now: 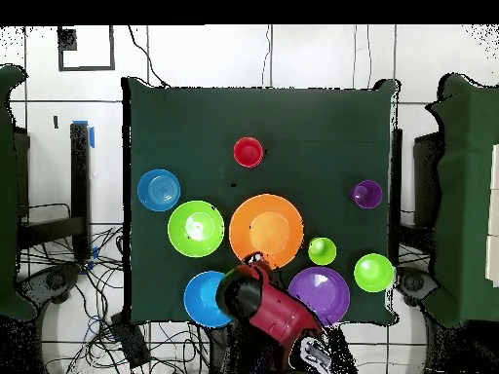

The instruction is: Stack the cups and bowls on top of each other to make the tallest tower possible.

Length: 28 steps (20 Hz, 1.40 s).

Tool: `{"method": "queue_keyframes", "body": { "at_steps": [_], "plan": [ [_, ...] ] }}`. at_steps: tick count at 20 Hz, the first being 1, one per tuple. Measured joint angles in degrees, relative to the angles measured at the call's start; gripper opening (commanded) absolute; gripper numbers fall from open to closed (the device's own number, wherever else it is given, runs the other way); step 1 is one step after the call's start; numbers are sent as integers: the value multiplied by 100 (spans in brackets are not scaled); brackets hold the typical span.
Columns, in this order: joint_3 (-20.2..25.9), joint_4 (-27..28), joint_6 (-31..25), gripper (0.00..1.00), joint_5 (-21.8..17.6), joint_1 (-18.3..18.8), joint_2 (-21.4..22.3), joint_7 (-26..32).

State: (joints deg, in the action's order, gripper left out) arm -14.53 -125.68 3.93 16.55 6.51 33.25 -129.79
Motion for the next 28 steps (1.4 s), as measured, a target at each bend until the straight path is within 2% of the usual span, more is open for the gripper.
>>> {"method": "queue_keyframes", "body": {
  "at_steps": [1, 2, 13, 28],
  "plan": [
    [0, -30, -2, 0, -70, 27, -3, 0],
    [0, -83, -4, 100, -186, 50, -3, 1],
    [54, -302, -13, 100, -330, 240, 28, 1],
    [-138, -222, -982, 100, -475, 256, 715, 1]
  ]
}}
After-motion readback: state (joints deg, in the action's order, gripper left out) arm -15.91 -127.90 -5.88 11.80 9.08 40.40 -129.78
